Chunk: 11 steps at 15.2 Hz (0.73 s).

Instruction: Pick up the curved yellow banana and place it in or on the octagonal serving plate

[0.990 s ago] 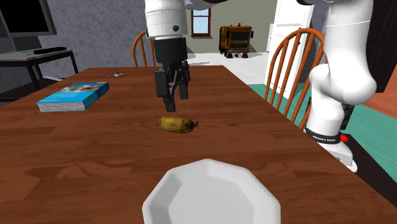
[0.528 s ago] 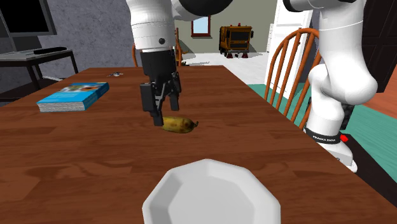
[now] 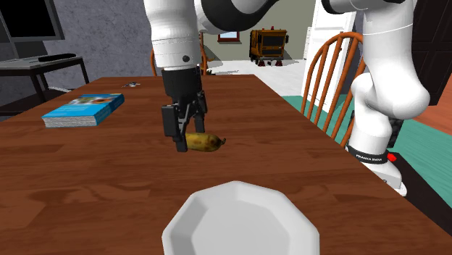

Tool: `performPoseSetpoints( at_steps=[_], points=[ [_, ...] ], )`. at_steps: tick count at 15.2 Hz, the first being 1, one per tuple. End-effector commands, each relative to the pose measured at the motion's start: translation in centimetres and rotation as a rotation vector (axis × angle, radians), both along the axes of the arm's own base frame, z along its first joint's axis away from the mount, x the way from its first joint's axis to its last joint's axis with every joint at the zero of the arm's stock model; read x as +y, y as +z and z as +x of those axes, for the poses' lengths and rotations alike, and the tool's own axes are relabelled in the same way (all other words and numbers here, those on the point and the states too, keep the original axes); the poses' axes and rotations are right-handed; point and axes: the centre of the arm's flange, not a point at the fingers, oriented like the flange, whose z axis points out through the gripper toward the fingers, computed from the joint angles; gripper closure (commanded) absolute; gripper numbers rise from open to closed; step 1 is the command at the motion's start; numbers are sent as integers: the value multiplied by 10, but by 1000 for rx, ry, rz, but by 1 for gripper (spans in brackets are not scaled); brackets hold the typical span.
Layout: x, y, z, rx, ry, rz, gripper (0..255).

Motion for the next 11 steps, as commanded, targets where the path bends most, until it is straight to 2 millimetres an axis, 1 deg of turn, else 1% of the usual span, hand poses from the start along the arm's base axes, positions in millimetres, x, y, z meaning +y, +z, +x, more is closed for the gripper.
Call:
performPoseSetpoints(
  at_steps=[1, 3, 4, 11],
  points=[
    [0, 0, 0, 0, 0, 0, 0],
    [0, 0, 0, 0, 0, 0, 0],
    [0, 0, 0, 0, 0, 0, 255],
    [0, 0, 0, 0, 0, 0, 255]
  ],
)
